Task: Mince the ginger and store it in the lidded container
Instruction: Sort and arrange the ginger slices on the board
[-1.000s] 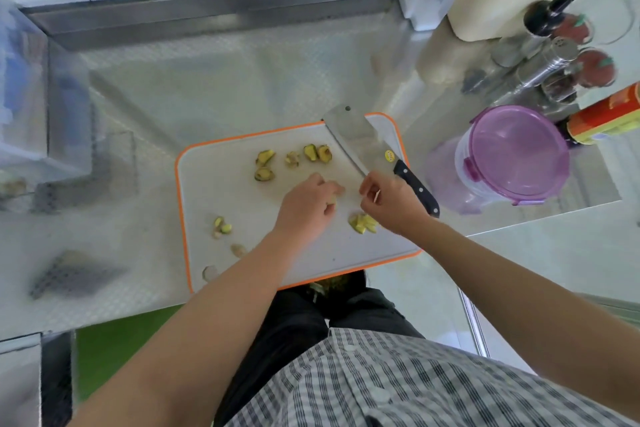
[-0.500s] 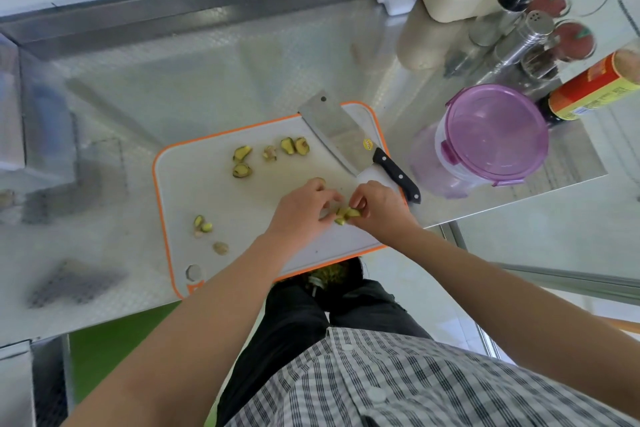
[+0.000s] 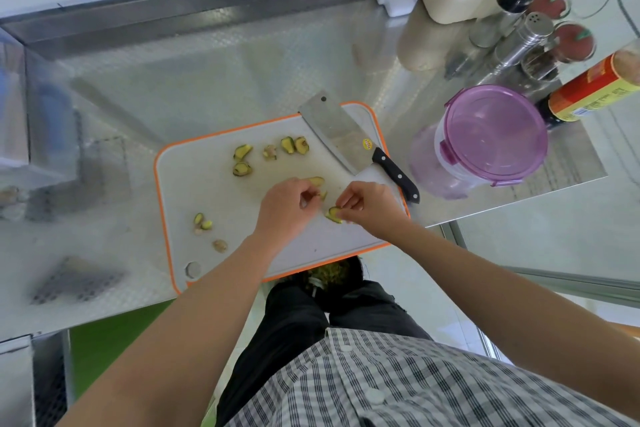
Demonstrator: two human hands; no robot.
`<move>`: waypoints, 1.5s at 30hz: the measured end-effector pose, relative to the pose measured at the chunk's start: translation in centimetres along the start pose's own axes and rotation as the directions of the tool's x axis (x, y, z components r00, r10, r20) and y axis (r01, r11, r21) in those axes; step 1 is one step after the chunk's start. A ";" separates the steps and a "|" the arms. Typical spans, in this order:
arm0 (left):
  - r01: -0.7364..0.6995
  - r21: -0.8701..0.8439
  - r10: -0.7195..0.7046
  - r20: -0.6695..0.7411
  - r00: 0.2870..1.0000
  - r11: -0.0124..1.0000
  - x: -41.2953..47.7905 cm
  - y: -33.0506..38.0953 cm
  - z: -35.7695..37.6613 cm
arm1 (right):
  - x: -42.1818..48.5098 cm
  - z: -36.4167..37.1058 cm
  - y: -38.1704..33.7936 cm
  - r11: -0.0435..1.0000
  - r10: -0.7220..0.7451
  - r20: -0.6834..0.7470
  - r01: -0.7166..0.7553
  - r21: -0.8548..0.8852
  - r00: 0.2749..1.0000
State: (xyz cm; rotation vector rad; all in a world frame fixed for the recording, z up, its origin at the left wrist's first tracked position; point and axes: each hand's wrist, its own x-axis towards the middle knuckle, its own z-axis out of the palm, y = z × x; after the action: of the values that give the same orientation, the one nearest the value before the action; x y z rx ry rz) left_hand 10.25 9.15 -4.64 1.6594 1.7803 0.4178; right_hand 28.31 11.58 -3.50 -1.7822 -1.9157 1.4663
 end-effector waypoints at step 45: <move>0.311 -0.546 -0.264 0.166 0.950 0.778 0.1 1.7 0.5 | -0.6 -0.8 -1.4 0.864 0.230 0.083 -0.243 0.440 0.970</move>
State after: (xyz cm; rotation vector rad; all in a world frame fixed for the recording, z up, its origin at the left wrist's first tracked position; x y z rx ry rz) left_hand 11.81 9.39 -3.95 0.9523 1.6034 0.6538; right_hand 28.08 11.81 -1.83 -1.8155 -1.2487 1.8360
